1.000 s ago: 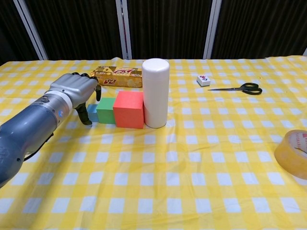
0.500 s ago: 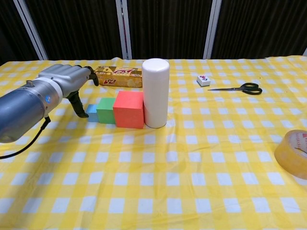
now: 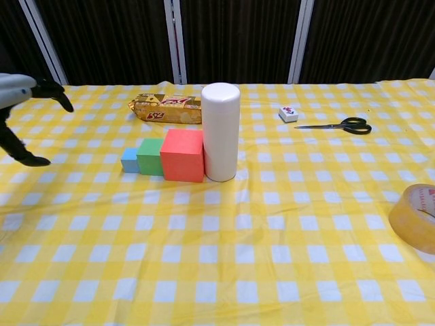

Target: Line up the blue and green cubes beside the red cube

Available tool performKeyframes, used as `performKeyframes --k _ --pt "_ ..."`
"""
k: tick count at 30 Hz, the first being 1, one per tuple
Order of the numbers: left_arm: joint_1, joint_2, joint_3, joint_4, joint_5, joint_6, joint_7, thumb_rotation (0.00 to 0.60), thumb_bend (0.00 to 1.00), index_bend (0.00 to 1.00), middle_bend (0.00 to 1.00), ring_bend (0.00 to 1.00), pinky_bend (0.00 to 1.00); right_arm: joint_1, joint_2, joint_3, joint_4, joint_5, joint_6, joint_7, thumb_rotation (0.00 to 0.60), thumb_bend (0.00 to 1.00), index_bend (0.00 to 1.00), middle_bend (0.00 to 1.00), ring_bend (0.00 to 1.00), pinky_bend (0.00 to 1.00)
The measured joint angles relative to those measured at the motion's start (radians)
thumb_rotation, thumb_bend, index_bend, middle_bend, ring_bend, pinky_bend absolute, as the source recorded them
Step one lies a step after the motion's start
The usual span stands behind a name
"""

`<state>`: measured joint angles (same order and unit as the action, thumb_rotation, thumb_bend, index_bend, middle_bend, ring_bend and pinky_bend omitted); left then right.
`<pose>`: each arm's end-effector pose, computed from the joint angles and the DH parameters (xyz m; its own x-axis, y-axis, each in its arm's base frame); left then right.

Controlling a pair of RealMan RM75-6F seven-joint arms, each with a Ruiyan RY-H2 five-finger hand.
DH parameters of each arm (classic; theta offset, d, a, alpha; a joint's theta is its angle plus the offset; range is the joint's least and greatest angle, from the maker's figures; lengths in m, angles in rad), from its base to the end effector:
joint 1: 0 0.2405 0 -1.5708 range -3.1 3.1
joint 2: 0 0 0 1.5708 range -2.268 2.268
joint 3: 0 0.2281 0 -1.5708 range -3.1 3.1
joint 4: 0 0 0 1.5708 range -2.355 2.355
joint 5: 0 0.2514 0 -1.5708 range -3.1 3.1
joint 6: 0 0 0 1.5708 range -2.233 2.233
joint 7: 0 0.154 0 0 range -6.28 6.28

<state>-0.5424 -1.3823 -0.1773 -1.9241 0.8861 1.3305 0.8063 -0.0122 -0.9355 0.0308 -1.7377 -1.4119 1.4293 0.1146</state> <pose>-0.1409 0.2804 0.0083 0.5294 0.1899 0.8269 0.8474 -0.0710 -0.5262 -0.3275 -0.1549 0.1469 0.3243 -0.0950 0.9412 -0.9251 0.1759 0.3365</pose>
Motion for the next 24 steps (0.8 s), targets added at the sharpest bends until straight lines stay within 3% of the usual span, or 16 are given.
performKeyframes --k 5,11,15,24 --pt "0.129 0.059 0.125 0.063 0.29 0.118 -0.156 0.6 0.24 0.19 0.0 0.0 0.0 -0.002 -0.002 0.004 0.0 0.002 0.009 -0.003 0.6 0.32 0.21 0.0 0.0 0.0" --pt "0.266 0.081 0.225 0.211 0.483 0.248 -0.334 0.6 0.24 0.19 0.0 0.0 0.0 -0.009 -0.007 0.014 0.01 0.003 0.036 0.005 0.6 0.32 0.19 0.0 0.0 0.0" --pt "0.306 0.069 0.249 0.285 0.513 0.27 -0.356 0.6 0.24 0.18 0.0 0.0 0.0 -0.02 -0.008 0.022 0.016 0.011 0.061 0.002 0.6 0.32 0.19 0.0 0.0 0.0" --pt "0.363 0.057 0.243 0.267 0.518 0.309 -0.31 0.6 0.24 0.18 0.0 0.0 0.0 -0.043 0.004 0.036 -0.019 0.017 0.119 -0.026 0.6 0.32 0.19 0.0 0.0 0.0"
